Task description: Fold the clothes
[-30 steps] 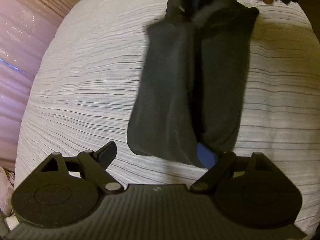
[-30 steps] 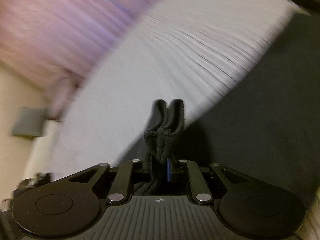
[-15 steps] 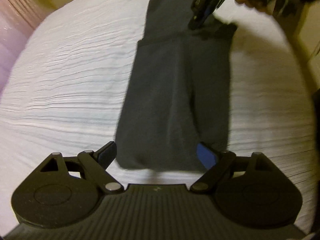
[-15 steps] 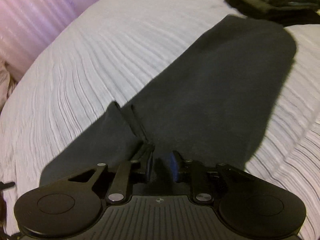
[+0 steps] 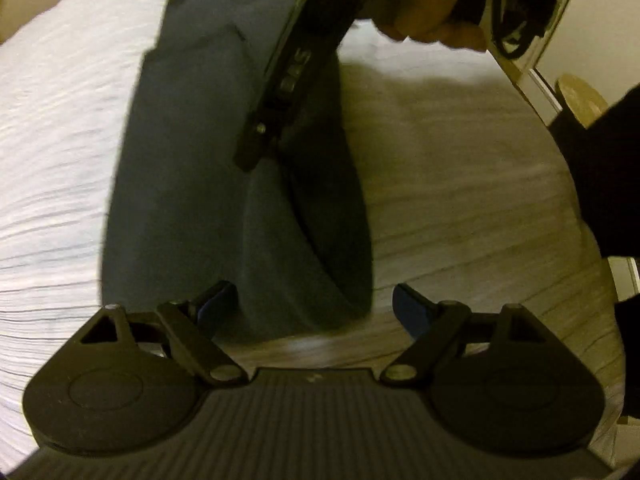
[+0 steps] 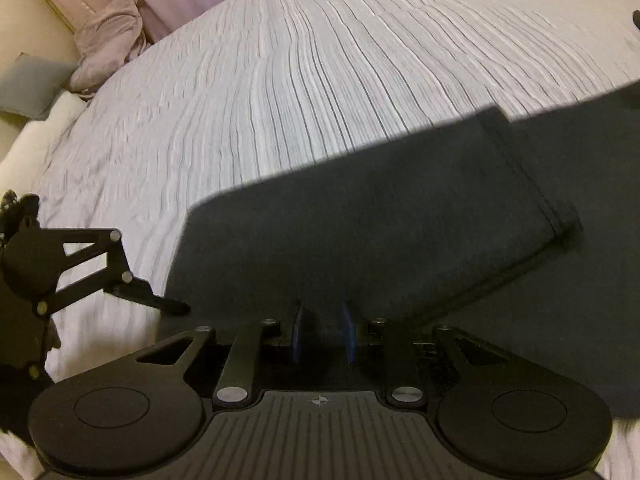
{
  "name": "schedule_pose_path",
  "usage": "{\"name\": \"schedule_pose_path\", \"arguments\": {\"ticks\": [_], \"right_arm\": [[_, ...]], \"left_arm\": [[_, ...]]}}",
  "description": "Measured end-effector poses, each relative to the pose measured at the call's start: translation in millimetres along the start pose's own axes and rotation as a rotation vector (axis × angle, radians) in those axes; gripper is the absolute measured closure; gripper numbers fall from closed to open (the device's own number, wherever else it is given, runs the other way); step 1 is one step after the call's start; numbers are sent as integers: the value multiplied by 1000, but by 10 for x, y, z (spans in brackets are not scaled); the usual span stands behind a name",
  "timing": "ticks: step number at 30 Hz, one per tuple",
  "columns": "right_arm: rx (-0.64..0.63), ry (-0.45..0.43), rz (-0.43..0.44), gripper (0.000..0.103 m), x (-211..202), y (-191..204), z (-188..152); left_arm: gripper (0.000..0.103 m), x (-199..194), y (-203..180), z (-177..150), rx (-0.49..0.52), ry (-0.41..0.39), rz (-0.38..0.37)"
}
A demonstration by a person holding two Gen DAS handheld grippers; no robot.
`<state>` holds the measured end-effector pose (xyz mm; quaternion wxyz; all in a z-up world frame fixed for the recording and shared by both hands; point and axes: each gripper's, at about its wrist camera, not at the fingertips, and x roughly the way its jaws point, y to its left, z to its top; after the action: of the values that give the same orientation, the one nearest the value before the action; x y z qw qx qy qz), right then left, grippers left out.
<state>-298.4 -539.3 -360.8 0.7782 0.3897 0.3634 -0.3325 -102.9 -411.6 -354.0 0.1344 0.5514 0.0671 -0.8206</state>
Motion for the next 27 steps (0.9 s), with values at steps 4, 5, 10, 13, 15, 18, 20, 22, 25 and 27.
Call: {"name": "schedule_pose_path", "arguments": {"ticks": [4,5,10,13,15,18,20,22,25,27], "right_arm": [[-14,12,-30,79,-168,132,-1],[-28,9,-47,79,-244,207,29],[-228,-55,-95,10,-594,769,-68],[-439,-47,-80,10,-586,1236,-338],[-570,-37,-79,10,-473,1513,-519],[-770,-59,-123,10,-201,1863,-760],[-849,-53,-181,10,9,1966,-851],[-909,28,-302,11,207,1933,-952],[-982,108,-416,26,315,1845,-1107],[-988,91,-415,44,251,1803,-1179]], "left_arm": [[19,-165,70,-46,-23,-33,14],[19,-239,95,-68,-30,-43,25],[17,-581,186,-355,11,-48,163],[16,-623,240,-537,67,-15,244],[16,-606,247,-638,107,1,288],[16,-592,239,-762,158,11,337],[16,-570,201,-803,199,6,354],[15,-529,140,-832,250,-2,369],[15,-386,10,-831,370,-33,405],[15,-274,-42,-800,473,-62,452]]}}
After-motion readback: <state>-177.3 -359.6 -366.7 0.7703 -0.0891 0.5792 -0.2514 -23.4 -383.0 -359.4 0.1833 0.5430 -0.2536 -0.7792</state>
